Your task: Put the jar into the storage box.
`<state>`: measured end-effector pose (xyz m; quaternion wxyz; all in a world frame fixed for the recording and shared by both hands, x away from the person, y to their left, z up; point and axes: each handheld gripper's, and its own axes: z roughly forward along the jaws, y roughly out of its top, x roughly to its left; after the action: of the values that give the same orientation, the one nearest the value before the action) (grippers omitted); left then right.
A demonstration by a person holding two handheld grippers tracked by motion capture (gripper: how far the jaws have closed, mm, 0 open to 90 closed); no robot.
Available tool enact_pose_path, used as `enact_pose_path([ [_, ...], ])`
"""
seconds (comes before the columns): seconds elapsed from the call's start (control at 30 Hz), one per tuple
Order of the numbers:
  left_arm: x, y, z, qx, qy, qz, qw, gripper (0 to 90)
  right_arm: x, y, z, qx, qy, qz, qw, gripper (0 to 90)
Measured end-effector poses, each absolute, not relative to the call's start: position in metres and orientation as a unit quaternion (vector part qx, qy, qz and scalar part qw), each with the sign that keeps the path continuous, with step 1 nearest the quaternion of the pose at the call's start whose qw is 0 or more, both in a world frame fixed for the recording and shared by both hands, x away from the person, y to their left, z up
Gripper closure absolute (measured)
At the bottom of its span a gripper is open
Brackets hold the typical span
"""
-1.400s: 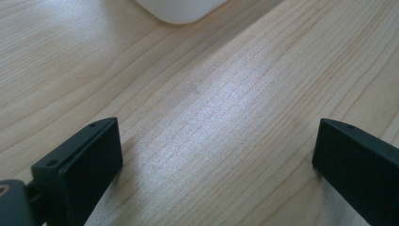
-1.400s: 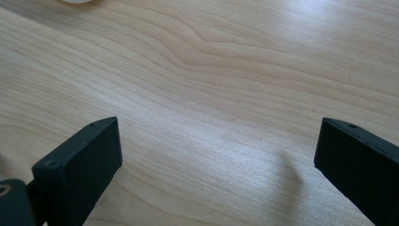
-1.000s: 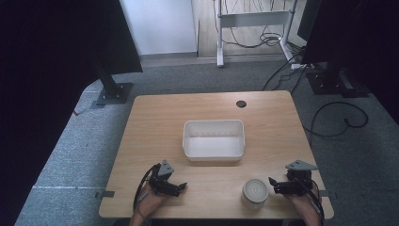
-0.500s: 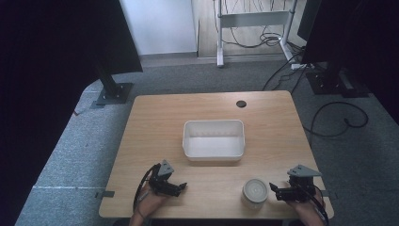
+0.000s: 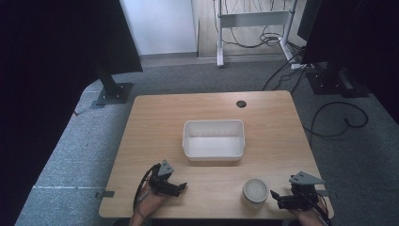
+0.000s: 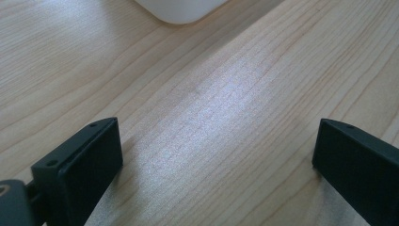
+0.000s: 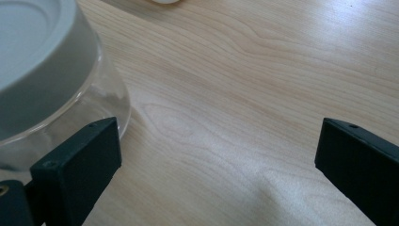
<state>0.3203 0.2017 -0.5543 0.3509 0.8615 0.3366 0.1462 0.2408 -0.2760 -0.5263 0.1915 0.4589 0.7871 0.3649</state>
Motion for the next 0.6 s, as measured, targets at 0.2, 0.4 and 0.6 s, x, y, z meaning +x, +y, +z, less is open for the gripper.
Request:
enact_pose_path([
  [0.2, 0.320, 0.202, -0.554, 0.861, 0.337, 0.146, 0.351, 1.8, 0.233, -0.276, -0.524, 0.452, 0.789, 0.371, 0.189, 0.9],
  [0.4, 0.320, 0.202, -0.554, 0.861, 0.337, 0.146, 0.351, 1.8, 0.224, -0.273, -0.523, 0.442, 0.791, 0.380, 0.184, 1.0],
  [0.6, 0.320, 0.202, -0.554, 0.861, 0.337, 0.146, 0.351, 1.8, 0.216, -0.270, -0.522, 0.435, 0.793, 0.388, 0.178, 1.0],
])
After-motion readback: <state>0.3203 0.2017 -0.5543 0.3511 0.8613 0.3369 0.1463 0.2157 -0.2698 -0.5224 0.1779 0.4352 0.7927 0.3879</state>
